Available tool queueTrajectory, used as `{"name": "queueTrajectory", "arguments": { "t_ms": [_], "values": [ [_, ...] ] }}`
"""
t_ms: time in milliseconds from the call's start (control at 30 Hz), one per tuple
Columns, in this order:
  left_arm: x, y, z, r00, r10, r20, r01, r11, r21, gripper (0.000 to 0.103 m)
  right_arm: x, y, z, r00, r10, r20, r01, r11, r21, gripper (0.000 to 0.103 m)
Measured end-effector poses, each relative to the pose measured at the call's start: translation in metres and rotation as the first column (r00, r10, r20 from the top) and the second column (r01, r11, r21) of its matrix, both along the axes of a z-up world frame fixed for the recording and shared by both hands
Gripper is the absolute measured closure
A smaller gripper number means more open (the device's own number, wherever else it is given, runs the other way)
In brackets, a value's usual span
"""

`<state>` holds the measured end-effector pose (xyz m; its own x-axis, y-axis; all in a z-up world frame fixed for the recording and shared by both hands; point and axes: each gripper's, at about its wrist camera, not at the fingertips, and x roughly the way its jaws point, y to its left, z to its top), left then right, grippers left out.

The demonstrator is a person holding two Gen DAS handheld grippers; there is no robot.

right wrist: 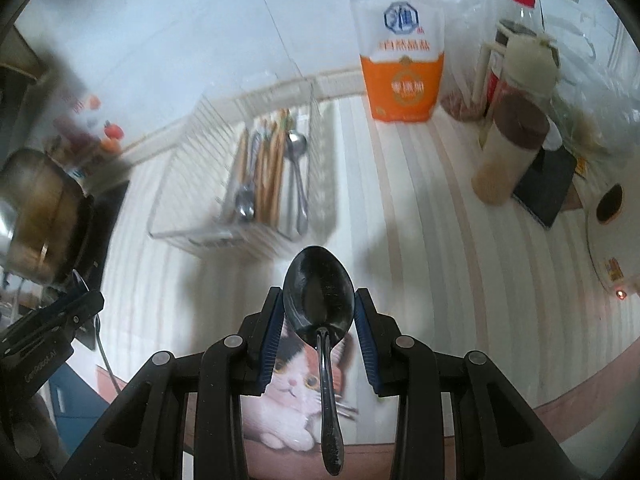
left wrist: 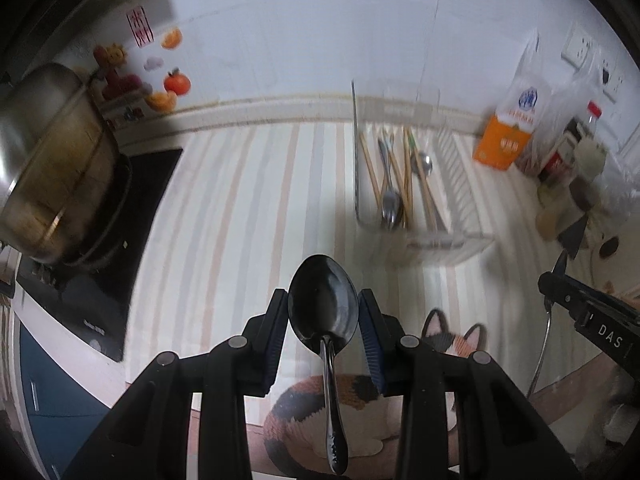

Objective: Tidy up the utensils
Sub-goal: 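Lift both held spoons and carry them over the clear basket, then lower both spoons into the basket and open both tools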

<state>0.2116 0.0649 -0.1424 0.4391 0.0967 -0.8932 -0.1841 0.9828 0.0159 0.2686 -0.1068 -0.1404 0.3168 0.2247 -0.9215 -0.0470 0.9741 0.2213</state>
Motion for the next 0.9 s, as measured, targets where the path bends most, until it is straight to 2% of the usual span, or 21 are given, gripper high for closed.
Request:
{"name": "queueTrajectory", "arguments": {
  "t_ms": [233,433,533,600,700,900],
  "values": [
    [0.019,0.004,0.053,0.995,-0.013,0.095,0.013,1.000,-0.001,0.071,0.029,0.008,0.040,0.998,0.004,0.063,-0.009,0.997,0.075,0.066],
    [0.056,-0.002,0.096,0.985,-0.055,0.166,0.064,0.997,-0.048,0.071,0.069,0.015,0.071,0.994,0.002,0.110,-0.015,0.993,0.115,0.066],
    [0.084,-0.005,0.106,0.983,-0.080,0.167,0.095,0.992,-0.085,0.071,0.095,0.016,0.077,0.994,-0.009,0.113,-0.005,0.992,0.127,0.066],
    [0.106,-0.006,0.105,0.984,-0.093,0.154,0.111,0.987,-0.114,0.071,0.115,0.017,0.075,0.994,-0.019,0.104,0.006,0.991,0.131,0.066],
    [0.139,-0.004,0.090,0.990,-0.106,0.093,0.122,0.973,-0.196,0.071,0.140,0.020,0.065,0.997,-0.032,0.072,0.021,0.990,0.141,0.066],
    [0.194,0.000,0.033,0.989,-0.135,-0.064,0.109,0.947,-0.303,0.071,0.186,0.028,0.011,0.997,-0.050,-0.059,0.059,0.986,0.155,0.066]
  ]
}}
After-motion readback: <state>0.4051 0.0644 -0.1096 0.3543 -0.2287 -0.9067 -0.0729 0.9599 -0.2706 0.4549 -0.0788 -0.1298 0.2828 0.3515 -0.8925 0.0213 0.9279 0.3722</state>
